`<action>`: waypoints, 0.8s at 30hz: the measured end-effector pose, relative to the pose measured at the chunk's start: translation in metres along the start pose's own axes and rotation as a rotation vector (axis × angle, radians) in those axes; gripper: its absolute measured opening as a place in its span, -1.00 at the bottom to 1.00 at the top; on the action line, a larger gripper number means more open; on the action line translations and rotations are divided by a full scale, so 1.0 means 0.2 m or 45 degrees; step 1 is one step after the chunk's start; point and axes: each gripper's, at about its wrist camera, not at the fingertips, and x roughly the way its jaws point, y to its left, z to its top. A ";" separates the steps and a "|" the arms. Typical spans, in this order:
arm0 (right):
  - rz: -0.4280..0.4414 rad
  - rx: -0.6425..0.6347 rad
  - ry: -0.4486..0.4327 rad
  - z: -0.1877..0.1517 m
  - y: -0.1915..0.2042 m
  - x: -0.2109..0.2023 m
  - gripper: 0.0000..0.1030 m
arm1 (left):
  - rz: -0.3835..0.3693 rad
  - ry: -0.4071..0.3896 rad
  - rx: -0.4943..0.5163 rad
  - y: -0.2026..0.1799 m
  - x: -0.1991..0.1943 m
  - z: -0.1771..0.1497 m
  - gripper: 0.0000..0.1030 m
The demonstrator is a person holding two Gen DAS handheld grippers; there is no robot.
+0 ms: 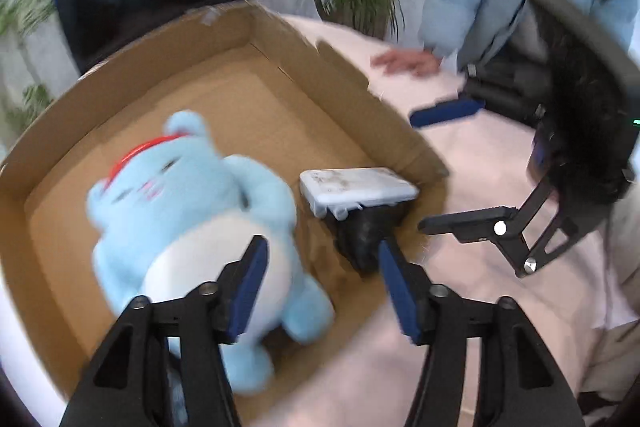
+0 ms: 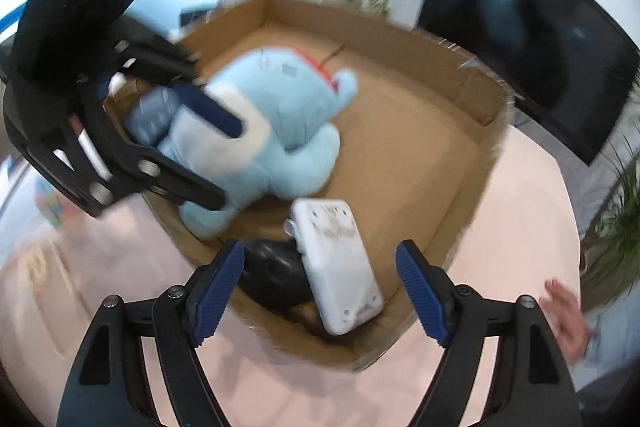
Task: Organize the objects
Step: 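Open both grippers to release the white case into the box, then move both grippers to the pastel Rubik's cube and close on it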
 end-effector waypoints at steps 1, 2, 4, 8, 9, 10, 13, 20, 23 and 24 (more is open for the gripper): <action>0.042 0.049 -0.038 0.00 0.03 -0.05 0.57 | 0.014 -0.014 -0.033 0.02 -0.08 -0.06 0.39; 0.085 0.075 -0.065 -0.01 0.06 -0.09 0.57 | 0.050 -0.019 -0.075 0.04 -0.15 -0.13 0.47; 0.217 0.123 -0.106 -0.01 0.15 -0.14 0.63 | 0.109 -0.023 -0.158 0.08 -0.28 -0.29 0.48; 0.438 0.118 -0.079 0.00 0.39 -0.09 0.67 | 0.221 0.069 -0.416 0.18 -0.40 -0.68 0.48; 0.479 0.095 -0.059 -0.01 0.47 -0.07 0.67 | 0.246 0.108 -0.470 0.20 -0.41 -0.78 0.48; 0.526 0.056 -0.036 -0.02 0.56 -0.03 0.67 | 0.266 0.124 -0.521 0.21 -0.43 -0.88 0.48; 0.606 -0.076 0.037 -0.05 0.80 0.07 0.67 | 0.265 0.108 -0.636 0.19 -0.49 -1.11 0.48; 0.676 -0.426 0.120 -0.05 1.26 0.28 0.72 | 0.277 0.062 -0.569 -0.01 -0.48 -1.27 0.49; 0.625 -0.535 0.120 -0.02 1.38 0.39 0.74 | 0.275 0.041 -0.607 0.00 -0.50 -1.29 0.48; 0.625 -0.541 0.133 -0.01 1.39 0.42 0.74 | 0.250 0.040 -0.612 0.01 -0.49 -1.29 0.48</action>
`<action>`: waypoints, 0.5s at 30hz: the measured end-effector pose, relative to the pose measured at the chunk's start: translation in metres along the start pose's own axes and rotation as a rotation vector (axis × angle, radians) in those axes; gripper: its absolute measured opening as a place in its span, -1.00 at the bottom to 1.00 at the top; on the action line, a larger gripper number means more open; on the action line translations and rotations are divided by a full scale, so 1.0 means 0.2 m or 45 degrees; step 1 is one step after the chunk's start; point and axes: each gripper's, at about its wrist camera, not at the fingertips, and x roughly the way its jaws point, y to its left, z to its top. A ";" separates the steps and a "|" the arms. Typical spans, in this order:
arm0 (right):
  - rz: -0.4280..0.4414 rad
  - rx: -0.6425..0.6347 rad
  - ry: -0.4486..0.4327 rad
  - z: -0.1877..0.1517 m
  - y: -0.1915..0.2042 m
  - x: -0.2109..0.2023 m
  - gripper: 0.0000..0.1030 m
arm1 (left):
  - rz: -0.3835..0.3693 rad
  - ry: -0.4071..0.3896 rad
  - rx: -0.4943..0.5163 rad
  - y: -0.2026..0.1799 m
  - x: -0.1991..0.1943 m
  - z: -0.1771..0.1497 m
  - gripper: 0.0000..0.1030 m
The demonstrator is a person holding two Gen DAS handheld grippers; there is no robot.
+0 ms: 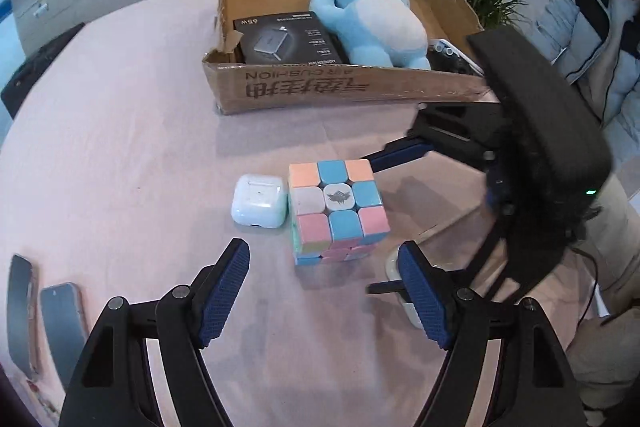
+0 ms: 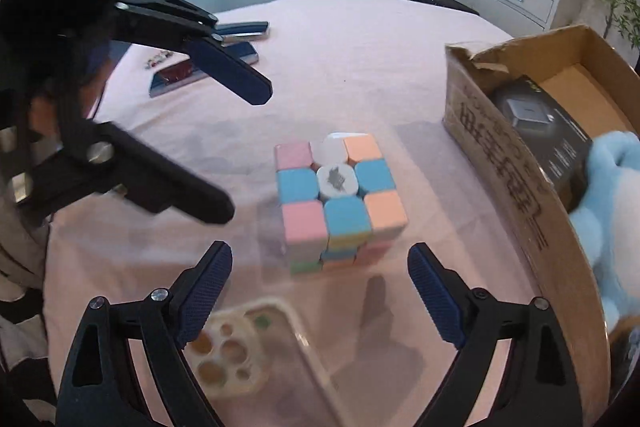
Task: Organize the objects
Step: 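Move both grippers to the pastel Rubik's cube and close on it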
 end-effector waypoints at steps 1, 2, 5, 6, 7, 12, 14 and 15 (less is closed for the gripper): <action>0.024 0.010 0.016 0.01 -0.02 0.03 0.74 | -0.016 0.004 -0.004 0.01 0.01 0.00 0.48; 0.048 0.021 0.023 0.01 -0.04 0.05 0.74 | -0.022 0.018 -0.020 0.02 0.02 0.00 0.48; 0.067 0.059 0.021 0.01 -0.07 0.07 0.67 | -0.024 0.070 -0.043 0.04 0.06 0.02 0.48; 0.062 0.063 0.012 0.01 -0.08 0.07 0.53 | -0.024 0.080 -0.037 0.04 0.08 0.02 0.48; 0.078 0.068 0.002 0.00 -0.08 0.06 0.43 | -0.019 0.087 -0.033 0.03 0.09 0.02 0.48; 0.073 0.050 0.019 -0.03 -0.06 0.07 0.09 | -0.074 0.063 -0.017 -0.01 0.10 0.04 0.48; 0.093 0.044 0.008 -0.03 -0.06 0.07 0.09 | -0.064 0.077 -0.011 -0.02 0.13 0.04 0.48; 0.099 0.044 0.003 -0.03 -0.06 0.05 0.09 | -0.065 0.091 -0.012 -0.02 0.15 0.05 0.48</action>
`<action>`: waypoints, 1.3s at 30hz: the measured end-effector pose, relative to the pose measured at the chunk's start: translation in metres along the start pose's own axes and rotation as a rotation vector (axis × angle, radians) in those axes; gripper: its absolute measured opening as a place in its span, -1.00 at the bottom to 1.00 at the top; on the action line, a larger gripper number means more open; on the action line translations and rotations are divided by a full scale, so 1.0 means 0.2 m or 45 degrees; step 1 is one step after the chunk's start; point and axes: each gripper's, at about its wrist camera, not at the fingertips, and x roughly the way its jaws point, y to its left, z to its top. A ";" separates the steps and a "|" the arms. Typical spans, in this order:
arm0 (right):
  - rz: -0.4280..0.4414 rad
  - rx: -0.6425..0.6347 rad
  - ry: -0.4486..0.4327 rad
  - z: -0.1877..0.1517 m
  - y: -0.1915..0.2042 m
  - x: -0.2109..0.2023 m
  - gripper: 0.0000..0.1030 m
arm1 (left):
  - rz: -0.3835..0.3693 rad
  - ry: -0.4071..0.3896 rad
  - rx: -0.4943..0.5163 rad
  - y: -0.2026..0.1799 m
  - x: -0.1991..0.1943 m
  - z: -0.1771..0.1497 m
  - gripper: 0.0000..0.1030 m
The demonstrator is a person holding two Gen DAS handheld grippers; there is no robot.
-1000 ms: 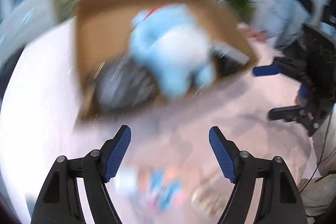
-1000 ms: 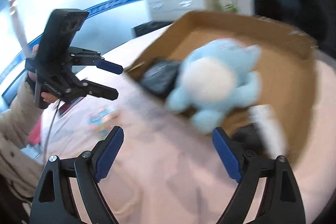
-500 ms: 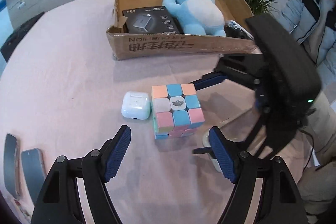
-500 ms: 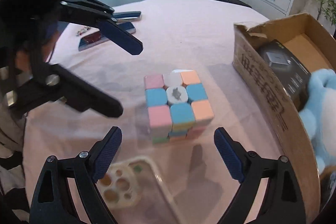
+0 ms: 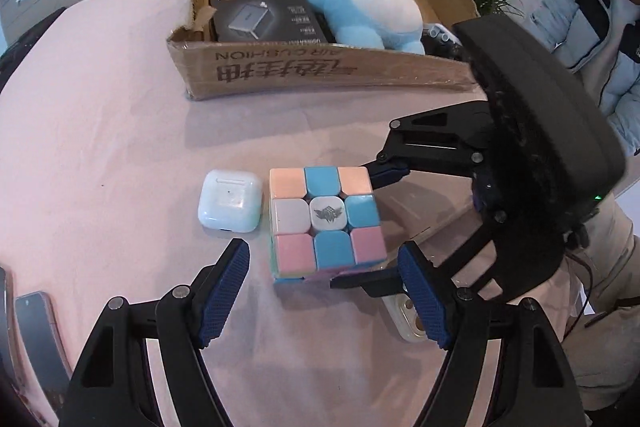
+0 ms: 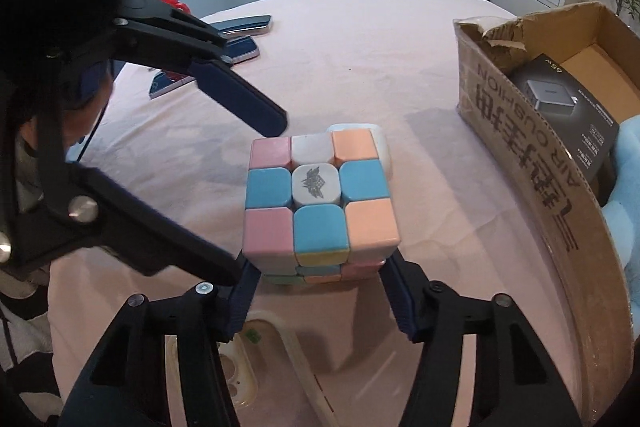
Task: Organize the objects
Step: 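Move both grippers to the pastel Rubik's cube and close on it, then lift the Rubik's cube with both grippers and carry it over the box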
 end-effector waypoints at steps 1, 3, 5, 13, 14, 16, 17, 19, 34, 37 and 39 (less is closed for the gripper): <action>0.000 0.004 -0.007 0.00 0.00 0.00 0.09 | 0.007 0.008 0.005 -0.01 0.02 0.00 0.48; -0.010 -0.002 -0.004 -0.01 0.02 0.00 0.09 | 0.014 0.017 0.031 -0.02 0.04 0.01 0.30; -0.011 0.003 -0.002 -0.01 0.02 0.01 0.09 | 0.030 0.008 0.061 -0.05 0.04 0.00 0.26; -0.049 0.016 -0.020 -0.02 0.02 -0.05 0.08 | 0.038 0.003 0.093 -0.10 0.02 0.05 0.16; -0.053 0.026 -0.031 -0.03 0.01 -0.07 0.08 | 0.036 0.001 0.103 -0.11 0.02 0.07 0.16; -0.054 0.053 -0.047 -0.03 -0.01 -0.11 0.08 | 0.036 -0.003 0.131 -0.16 0.00 0.11 0.16; -0.061 0.056 -0.051 -0.04 -0.02 -0.14 0.08 | 0.047 -0.009 0.150 -0.18 0.00 0.13 0.16; -0.083 0.065 -0.063 -0.05 -0.04 -0.20 0.08 | 0.061 -0.017 0.178 -0.23 -0.01 0.17 0.16; -0.238 0.171 -0.102 -0.16 -0.21 -0.53 0.07 | -0.028 -0.044 0.342 -0.53 0.04 0.47 0.16; -0.260 0.208 -0.113 -0.20 -0.26 -0.59 0.07 | -0.029 -0.037 0.373 -0.60 0.08 0.55 0.16; -0.284 0.224 -0.124 -0.22 -0.29 -0.64 0.07 | -0.034 -0.032 0.396 -0.63 0.10 0.60 0.16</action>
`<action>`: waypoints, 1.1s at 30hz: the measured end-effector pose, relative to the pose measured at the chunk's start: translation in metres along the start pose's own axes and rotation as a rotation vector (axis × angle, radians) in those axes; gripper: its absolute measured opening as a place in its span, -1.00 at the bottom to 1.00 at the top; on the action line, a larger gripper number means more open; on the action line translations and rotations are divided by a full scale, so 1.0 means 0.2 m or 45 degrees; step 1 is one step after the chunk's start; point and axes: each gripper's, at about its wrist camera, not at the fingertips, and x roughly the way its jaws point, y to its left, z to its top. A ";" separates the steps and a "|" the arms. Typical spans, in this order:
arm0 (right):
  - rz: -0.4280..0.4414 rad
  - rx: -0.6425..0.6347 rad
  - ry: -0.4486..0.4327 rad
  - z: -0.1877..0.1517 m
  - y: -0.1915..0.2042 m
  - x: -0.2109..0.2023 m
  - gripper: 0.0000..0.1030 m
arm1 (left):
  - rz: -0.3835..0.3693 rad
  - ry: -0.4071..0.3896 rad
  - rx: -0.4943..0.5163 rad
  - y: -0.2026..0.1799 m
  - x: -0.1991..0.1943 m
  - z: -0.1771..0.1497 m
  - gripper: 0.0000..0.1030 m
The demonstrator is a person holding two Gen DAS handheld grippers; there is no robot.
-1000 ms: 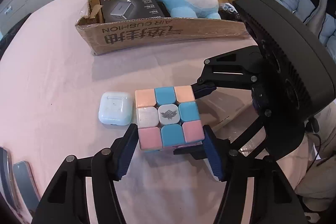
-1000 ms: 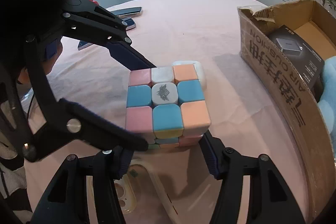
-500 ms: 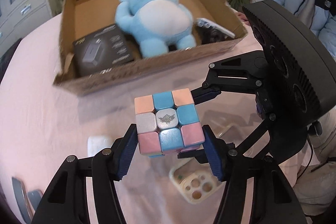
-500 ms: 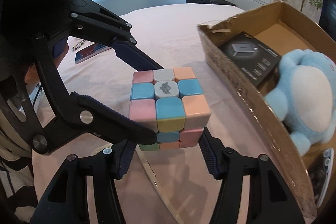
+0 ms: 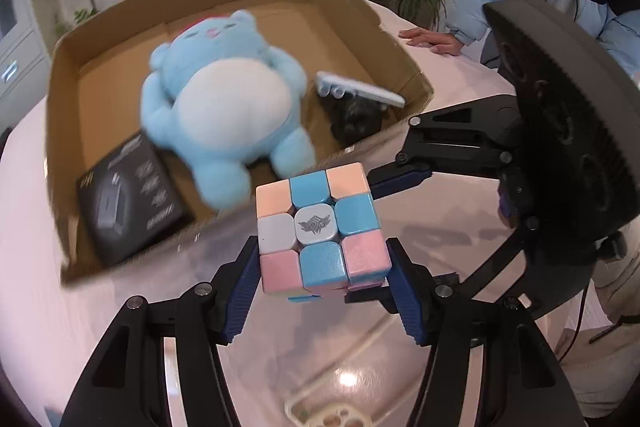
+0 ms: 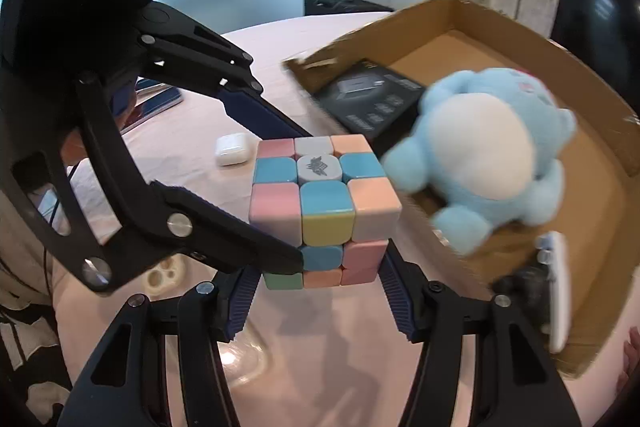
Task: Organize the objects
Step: 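Lift the Rubik's cube with both grippers and carry it over the box, then open both grippers to drop the cube into the box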
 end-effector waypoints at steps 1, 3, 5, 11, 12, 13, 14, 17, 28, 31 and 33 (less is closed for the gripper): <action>-0.004 0.012 -0.007 -0.01 -0.03 -0.04 0.07 | -0.008 0.000 0.010 -0.01 0.01 0.04 0.16; -0.029 0.027 -0.017 -0.02 -0.09 -0.09 0.07 | -0.012 -0.007 0.033 -0.03 0.02 0.10 0.16; -0.051 0.047 -0.031 -0.03 -0.14 -0.13 0.07 | -0.003 -0.024 0.064 -0.05 0.03 0.18 0.16; -0.121 0.104 -0.045 -0.03 -0.33 -0.23 0.07 | -0.027 -0.049 0.146 -0.09 0.10 0.41 0.16; -0.134 0.106 -0.040 -0.02 -0.35 -0.24 0.07 | -0.034 -0.045 0.147 -0.09 0.12 0.45 0.16; -0.149 0.106 -0.034 -0.02 -0.38 -0.25 0.07 | -0.038 -0.041 0.156 -0.09 0.14 0.49 0.16; -0.158 0.111 -0.028 -0.01 -0.41 -0.26 0.07 | -0.040 -0.038 0.164 -0.09 0.15 0.51 0.16; -0.172 0.126 -0.001 0.00 -0.48 -0.25 0.07 | -0.043 -0.015 0.178 -0.08 0.20 0.59 0.16; -0.203 0.211 0.078 0.00 -0.75 -0.16 0.07 | -0.028 0.029 0.134 0.01 0.44 0.78 0.20; -0.245 0.255 0.131 -0.03 -0.78 -0.11 0.09 | 0.019 0.010 0.041 0.06 0.47 0.73 0.25; -0.320 0.263 0.147 -0.04 -0.77 -0.10 0.29 | 0.026 -0.049 0.014 0.07 0.40 0.68 0.25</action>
